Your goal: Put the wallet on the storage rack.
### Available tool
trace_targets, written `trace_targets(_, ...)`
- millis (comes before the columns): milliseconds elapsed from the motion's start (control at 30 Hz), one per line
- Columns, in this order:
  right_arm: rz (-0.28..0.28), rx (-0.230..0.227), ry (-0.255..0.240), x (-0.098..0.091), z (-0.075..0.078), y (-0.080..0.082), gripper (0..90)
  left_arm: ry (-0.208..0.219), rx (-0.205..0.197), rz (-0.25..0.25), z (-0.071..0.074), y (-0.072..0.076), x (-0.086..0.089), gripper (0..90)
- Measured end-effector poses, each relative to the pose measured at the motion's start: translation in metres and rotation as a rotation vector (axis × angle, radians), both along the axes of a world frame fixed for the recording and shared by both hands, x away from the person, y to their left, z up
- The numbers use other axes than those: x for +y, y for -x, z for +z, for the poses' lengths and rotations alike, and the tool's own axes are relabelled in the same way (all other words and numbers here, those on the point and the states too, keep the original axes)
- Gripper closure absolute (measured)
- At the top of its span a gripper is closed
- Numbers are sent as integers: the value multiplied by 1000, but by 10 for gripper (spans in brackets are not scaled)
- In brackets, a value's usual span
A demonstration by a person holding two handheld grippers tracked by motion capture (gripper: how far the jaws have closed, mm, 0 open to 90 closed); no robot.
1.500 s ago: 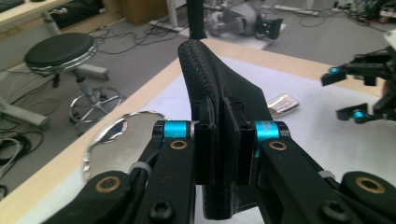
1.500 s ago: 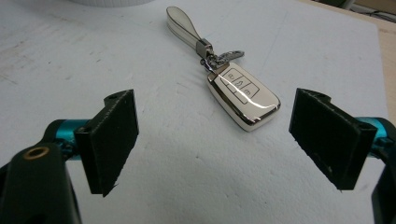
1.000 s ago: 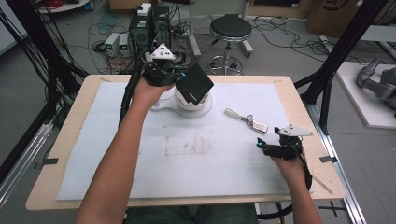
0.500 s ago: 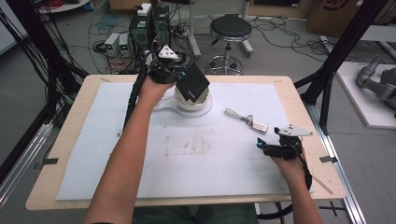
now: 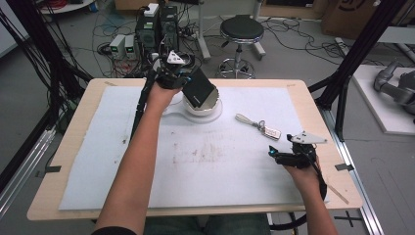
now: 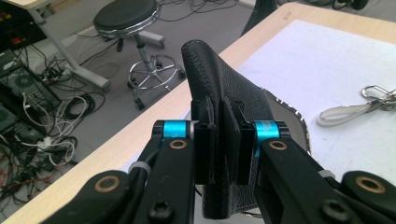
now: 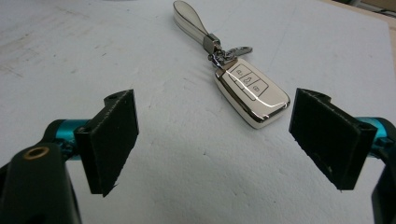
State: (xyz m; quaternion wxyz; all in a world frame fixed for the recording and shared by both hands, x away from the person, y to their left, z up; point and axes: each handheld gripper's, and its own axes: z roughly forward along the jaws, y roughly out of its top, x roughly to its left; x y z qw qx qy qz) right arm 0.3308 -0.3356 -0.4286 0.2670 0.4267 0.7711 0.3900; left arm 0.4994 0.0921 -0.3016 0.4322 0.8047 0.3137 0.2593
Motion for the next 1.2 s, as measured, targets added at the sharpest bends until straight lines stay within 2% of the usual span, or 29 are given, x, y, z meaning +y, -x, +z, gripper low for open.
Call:
trace_targets(133,3,4,2,0,-1,-1,158,-28,-14,6,-3,0,-6,827)
trace_targets(400,2,4,-1,0,-1,0,158,-66,-4,12,-17,1,-15,826)
trace_targets(567,7,3,5,1,-1,0,158,-74,6,5,-27,1,-19,822)
trace_targets(700,7,6,3,1,-1,0,159,-50,33,16,-32,-1,-18,797)
trace_targets(733,8,6,3,1,-1,0,158,-56,32,24,-32,-1,-18,768)
trace_targets(833,7,6,3,1,-1,0,158,-39,34,44,-31,-1,-15,563)
trace_targets(900,8,6,5,1,-1,-1,158,-28,29,48,-28,1,-13,496)
trace_targets(1067,9,3,6,3,-1,-1,158,34,9,4,-16,11,-7,400)
trace_targets(1200,14,0,7,5,0,-1,159,55,-10,-30,-5,23,-2,365)
